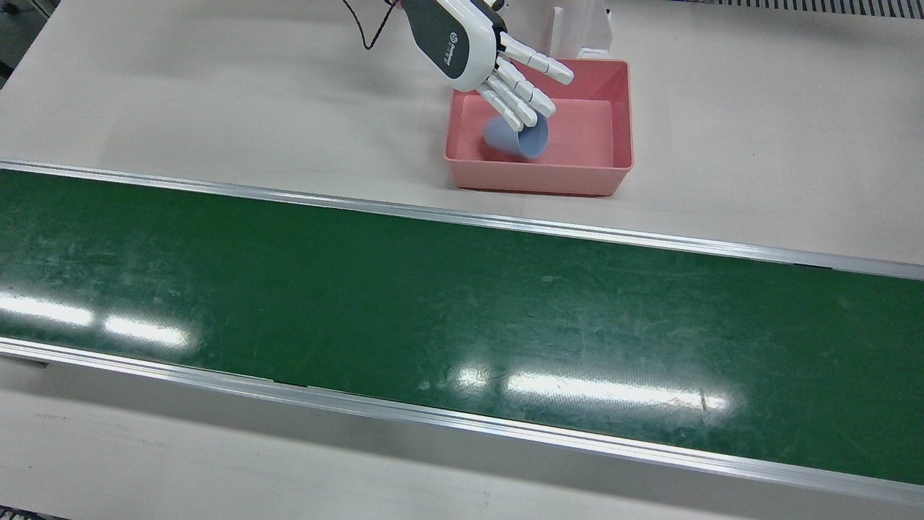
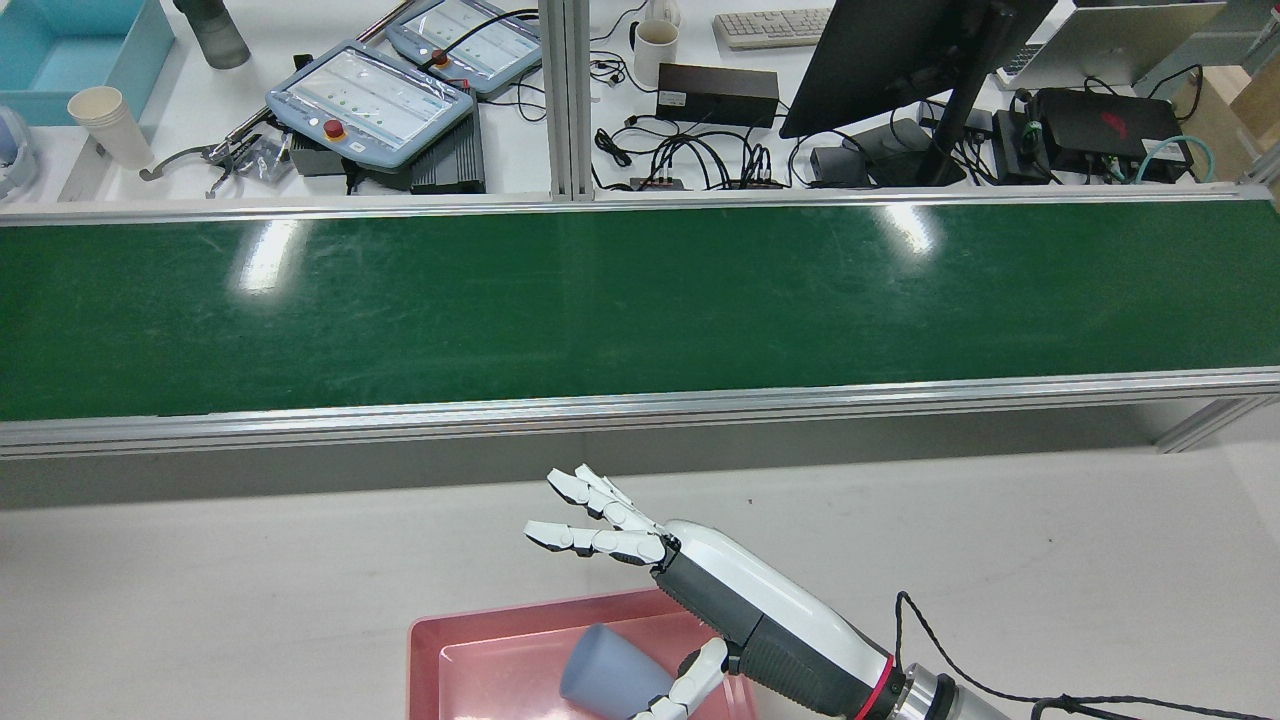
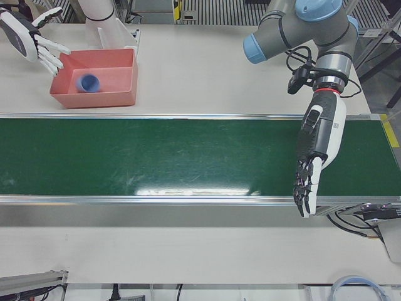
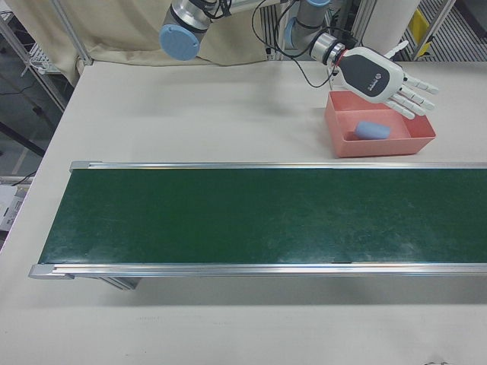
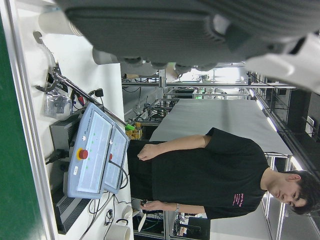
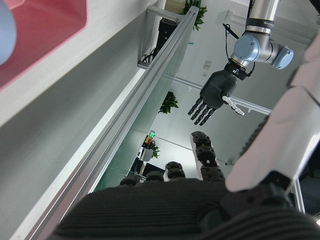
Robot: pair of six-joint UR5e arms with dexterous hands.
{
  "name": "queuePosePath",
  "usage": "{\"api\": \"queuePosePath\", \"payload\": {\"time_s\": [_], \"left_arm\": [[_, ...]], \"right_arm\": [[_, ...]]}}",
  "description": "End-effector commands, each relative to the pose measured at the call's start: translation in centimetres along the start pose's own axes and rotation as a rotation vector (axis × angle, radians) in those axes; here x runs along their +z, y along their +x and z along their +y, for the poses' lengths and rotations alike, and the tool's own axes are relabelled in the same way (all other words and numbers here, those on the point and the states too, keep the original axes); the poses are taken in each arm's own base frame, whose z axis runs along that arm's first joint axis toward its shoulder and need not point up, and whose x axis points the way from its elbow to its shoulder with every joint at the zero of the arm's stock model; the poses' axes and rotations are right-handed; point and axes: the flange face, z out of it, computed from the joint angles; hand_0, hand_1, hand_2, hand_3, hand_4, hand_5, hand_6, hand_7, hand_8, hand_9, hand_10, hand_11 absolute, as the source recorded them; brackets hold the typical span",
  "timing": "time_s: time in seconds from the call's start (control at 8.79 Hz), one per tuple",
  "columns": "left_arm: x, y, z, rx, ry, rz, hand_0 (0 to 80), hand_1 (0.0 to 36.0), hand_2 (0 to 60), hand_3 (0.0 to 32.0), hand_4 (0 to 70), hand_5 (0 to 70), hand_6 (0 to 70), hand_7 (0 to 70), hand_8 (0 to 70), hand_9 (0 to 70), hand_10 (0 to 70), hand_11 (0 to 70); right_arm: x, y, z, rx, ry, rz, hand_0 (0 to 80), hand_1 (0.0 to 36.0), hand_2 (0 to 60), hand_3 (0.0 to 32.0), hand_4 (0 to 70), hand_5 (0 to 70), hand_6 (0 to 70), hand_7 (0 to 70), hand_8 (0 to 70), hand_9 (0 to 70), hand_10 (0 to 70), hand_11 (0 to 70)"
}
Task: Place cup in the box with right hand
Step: 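Lower the cup into the pink tray and open the right hand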
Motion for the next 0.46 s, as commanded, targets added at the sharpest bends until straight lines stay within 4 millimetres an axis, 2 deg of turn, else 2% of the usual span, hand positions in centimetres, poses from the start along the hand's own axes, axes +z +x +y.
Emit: {"api": "queuePosePath", "payload": {"time_s": [0.0, 0.11, 0.23, 0.34], "left_arm": [[0.0, 0.0, 0.0, 0.000, 0.000, 0.000, 0.0, 0.0, 0.0, 0.0, 0.0, 0.0, 0.0, 0.0, 0.0, 0.0, 0.0, 0.0], [0.0, 0.0, 0.0, 0.000, 0.000, 0.000, 0.0, 0.0, 0.0, 0.0, 0.0, 0.0, 0.0, 0.0, 0.0, 0.0, 0.0, 0.0], [0.0, 0.0, 0.0, 0.000, 0.001, 0.000, 0.0, 0.0, 0.0, 0.0, 0.0, 0.0, 0.0, 0.0, 0.0, 0.0, 0.0, 0.0], [0.0, 0.0, 0.0, 0.000, 0.000, 0.000, 0.0, 0.0, 0.0, 0.0, 0.0, 0.0, 0.0, 0.0, 0.0, 0.0, 0.0, 0.0]], "right_arm": [[0.0, 0.0, 0.0, 0.001, 0.000, 0.000, 39.0, 9.1, 5.4, 0.0, 0.0, 2.1, 2.4, 8.9, 0.0, 1.1, 0.0, 0.0], [0.0, -0.9, -0.1, 0.010, 0.001, -0.015, 39.2, 9.7, 7.2, 0.0, 0.0, 2.3, 2.6, 9.3, 0.0, 1.3, 0.0, 0.0], [0.4, -3.6, -1.3, 0.025, 0.013, -0.065, 43.5, 14.8, 16.8, 0.0, 0.0, 3.6, 4.0, 14.6, 0.1, 3.7, 0.0, 0.0], [1.1, -7.8, -4.3, 0.001, 0.053, -0.148, 44.8, 18.2, 29.3, 0.0, 0.0, 5.0, 7.6, 30.0, 6.1, 14.8, 0.1, 1.1]]}}
